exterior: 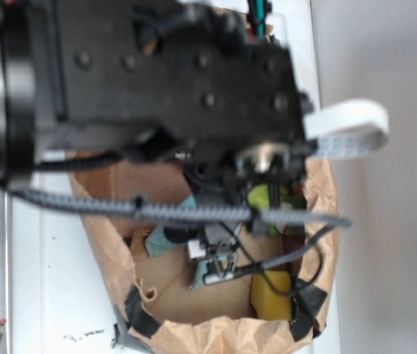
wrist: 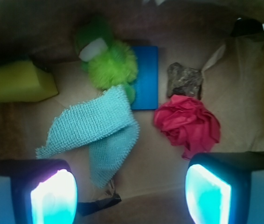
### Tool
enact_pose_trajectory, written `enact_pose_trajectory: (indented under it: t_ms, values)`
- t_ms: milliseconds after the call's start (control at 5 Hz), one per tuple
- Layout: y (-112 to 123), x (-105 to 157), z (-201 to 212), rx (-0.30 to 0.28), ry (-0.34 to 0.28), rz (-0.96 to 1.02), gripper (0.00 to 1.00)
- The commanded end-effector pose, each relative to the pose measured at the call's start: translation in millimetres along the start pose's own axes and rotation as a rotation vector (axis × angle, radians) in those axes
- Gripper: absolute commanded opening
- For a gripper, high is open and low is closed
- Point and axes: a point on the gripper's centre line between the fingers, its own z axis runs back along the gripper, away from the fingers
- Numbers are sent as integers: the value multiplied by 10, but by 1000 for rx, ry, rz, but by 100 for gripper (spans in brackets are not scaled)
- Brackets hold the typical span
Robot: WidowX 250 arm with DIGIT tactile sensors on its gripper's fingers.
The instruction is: Grab the blue cloth.
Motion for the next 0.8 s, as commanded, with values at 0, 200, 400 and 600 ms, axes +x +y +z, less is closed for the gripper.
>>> enact_pose_trajectory:
  t_ms: [0,200,400,600]
  values:
    - [46,56,-22,-59,-74,-56,100]
    - [-98,-29,-182,-74,-79,-114,100]
    - [-329,-139,-412,-70,-67,-205,100]
    - [-462,-185,-607,-57,-51,-258,100]
